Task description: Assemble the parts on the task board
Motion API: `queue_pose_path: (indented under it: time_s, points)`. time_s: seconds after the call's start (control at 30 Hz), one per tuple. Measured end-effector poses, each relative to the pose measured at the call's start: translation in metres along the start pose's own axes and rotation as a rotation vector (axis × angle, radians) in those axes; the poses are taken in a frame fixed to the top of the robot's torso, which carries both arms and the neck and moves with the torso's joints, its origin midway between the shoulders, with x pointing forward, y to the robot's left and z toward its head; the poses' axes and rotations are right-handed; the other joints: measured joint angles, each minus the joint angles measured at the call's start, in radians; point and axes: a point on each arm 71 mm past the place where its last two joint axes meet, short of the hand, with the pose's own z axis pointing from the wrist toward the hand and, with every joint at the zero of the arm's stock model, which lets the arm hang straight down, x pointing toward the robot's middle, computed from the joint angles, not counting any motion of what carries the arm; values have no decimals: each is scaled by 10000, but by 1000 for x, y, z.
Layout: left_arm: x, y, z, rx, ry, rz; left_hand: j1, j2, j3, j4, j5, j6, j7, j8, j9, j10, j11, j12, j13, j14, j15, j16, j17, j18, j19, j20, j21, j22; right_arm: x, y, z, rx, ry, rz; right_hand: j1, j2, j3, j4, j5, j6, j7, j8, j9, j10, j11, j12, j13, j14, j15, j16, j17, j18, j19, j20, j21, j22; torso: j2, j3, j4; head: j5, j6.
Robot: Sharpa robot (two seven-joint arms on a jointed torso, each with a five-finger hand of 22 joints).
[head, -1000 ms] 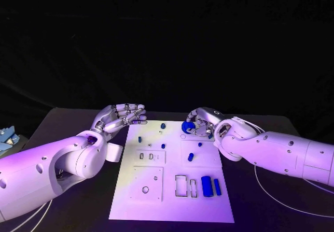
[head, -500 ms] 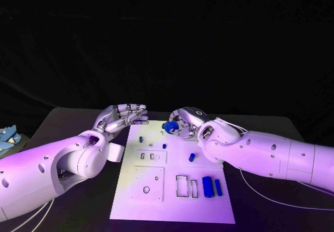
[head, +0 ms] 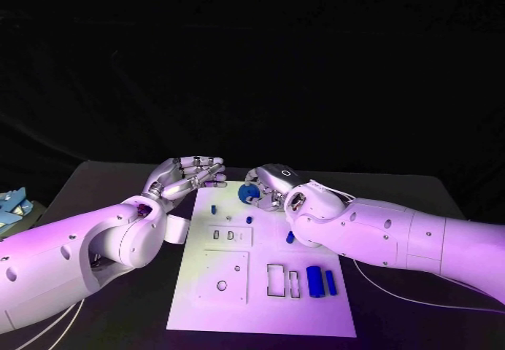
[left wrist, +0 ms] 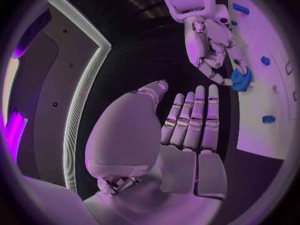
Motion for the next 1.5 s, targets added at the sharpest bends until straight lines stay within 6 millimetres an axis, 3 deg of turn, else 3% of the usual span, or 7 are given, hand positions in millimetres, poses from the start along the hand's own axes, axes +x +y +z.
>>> queue_pose_path:
  time_s: [0.5, 0.9, 1.17, 1.27, 1.3, 1.37, 1.5]
  points:
    - [0, 0, 0, -22, 27, -16, 0, 0, 26, -27, 0, 0, 0, 0, 1, 0, 0, -50, 0, 0, 0, 0, 8, 0, 0, 0, 0, -1, 13, 6, 5, -42, 129, -47, 10, -14, 9, -6, -37, -16, -21, -44, -1, 0, 0, 0, -2, 0, 0, -1, 8, 0, -1, 0, 0, -47, 1, 11, -14, 51, -84]
    - [0, 0, 0, -23, 23, -15, 0, 0, 26, -26, 0, 0, 0, 0, 2, 0, 0, -50, 0, 0, 0, 0, 7, 0, 0, 0, 0, -1, 19, 6, 7, -20, 242, -98, -257, -273, 97, 15, -53, 42, -82, -150, -70, -40, 40, -49, -3, 0, 0, -1, 7, 0, -1, 0, -47, -97, 1, 15, -26, 65, -115]
    - [0, 0, 0, -26, 20, -14, 0, 0, 26, -26, 0, 0, 0, 0, 2, 0, 0, -50, 0, 0, 0, 0, 6, 0, 0, 0, 0, -2, 20, 6, 8, 6, 284, -119, -489, -316, 50, 63, -52, 32, -72, -235, -131, -111, 110, -109, -3, 0, 1, -1, 6, 0, -40, 39, -97, -141, 2, 16, -23, 67, -144]
    - [0, 0, 0, -28, 14, -12, 0, 0, 26, -26, 0, 0, 0, 0, 2, 0, 0, -50, 0, 0, 0, 0, 6, 0, 0, 0, -1, -2, 21, 5, 7, 36, 340, -125, -739, -296, -69, 213, -116, -630, 106, -664, -254, -359, 262, -287, -64, 13, 100, -1, 6, 0, -157, 156, -232, -237, 3, 15, -26, 75, -145]
    - [0, 0, 0, -29, 12, -10, 0, 0, 26, -26, 0, 0, 0, 0, 2, 0, 0, -50, 0, 0, 0, 0, 6, 0, 0, 0, -1, -2, 22, 5, 7, 50, 372, -124, -832, -374, -170, 315, -129, -1057, 225, -998, -383, -468, 372, -351, -146, 5, 222, -1, 6, 1, -222, 221, -243, -263, 3, 15, -29, 75, -138]
    - [0, 0, 0, -29, 9, -9, 0, 0, 26, -26, 0, 0, 0, 0, 2, 0, 0, -50, 0, 0, 0, 0, 6, 0, 0, 0, 0, -2, 23, 4, 7, 77, 402, -119, -907, -449, -411, 512, -36, -1321, 303, -1276, -477, -571, 474, -367, -210, 21, 313, -1, 5, 2, -239, 313, -276, -268, 3, 17, -33, 76, -129]
    - [-1, 0, 0, -31, 7, -7, 0, 0, 26, -26, 0, 0, 0, 0, 3, 0, 0, -50, 0, 0, 0, 0, 6, 0, 0, 0, -1, 1, 23, 2, 6, 143, 471, -77, -1177, -352, -892, 917, 323, -1213, 302, -1376, -489, -605, 508, -367, -217, 34, 326, -1, 5, 0, -235, 344, -278, -241, 3, 22, -33, 68, -127]
